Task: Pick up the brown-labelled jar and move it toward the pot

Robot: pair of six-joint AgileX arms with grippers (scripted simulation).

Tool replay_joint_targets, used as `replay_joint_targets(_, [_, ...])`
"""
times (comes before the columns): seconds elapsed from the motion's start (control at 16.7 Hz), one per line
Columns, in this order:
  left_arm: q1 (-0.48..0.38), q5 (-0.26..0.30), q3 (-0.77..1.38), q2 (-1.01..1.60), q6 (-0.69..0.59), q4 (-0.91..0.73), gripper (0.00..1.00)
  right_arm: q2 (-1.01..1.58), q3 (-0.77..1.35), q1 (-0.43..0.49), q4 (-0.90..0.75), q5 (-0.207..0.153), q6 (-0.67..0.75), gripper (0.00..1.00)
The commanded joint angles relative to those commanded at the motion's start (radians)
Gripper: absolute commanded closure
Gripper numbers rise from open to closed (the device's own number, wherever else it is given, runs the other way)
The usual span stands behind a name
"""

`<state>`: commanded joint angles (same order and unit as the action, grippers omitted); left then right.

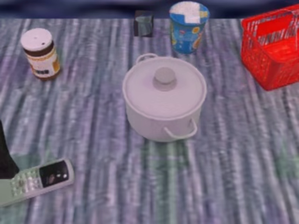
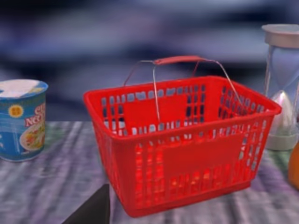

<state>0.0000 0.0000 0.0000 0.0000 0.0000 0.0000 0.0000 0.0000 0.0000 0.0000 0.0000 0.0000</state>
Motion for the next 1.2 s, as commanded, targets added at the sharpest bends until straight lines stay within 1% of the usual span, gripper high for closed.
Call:
replay_joint_targets(0.18, [0.002, -0.001, 0.009, 0.007, 0.003, -0.004, 0.00, 0.000, 0.000, 0.000, 0.000, 0.000, 0.000, 0.00])
replay_joint_targets(0.3, [0.009, -0.004, 0.054, 0.045, 0.016, -0.023, 0.00, 0.000, 0.000, 0.000, 0.000, 0.000, 0.000, 0.00])
replay_joint_targets(0.54, [0.029, -0.003, 0.260, 0.230, 0.078, -0.122, 0.00, 0.000, 0.000, 0.000, 0.000, 0.000, 0.000, 0.00])
replay_joint_targets(0.84, [0.045, 0.023, 0.669, 0.619, 0.206, -0.337, 0.00, 0.000, 0.000, 0.000, 0.000, 0.000, 0.000, 0.00])
replay_joint_targets(1.2, [0.050, 0.081, 1.291, 1.219, 0.401, -0.672, 0.00, 0.000, 0.000, 0.000, 0.000, 0.000, 0.000, 0.00])
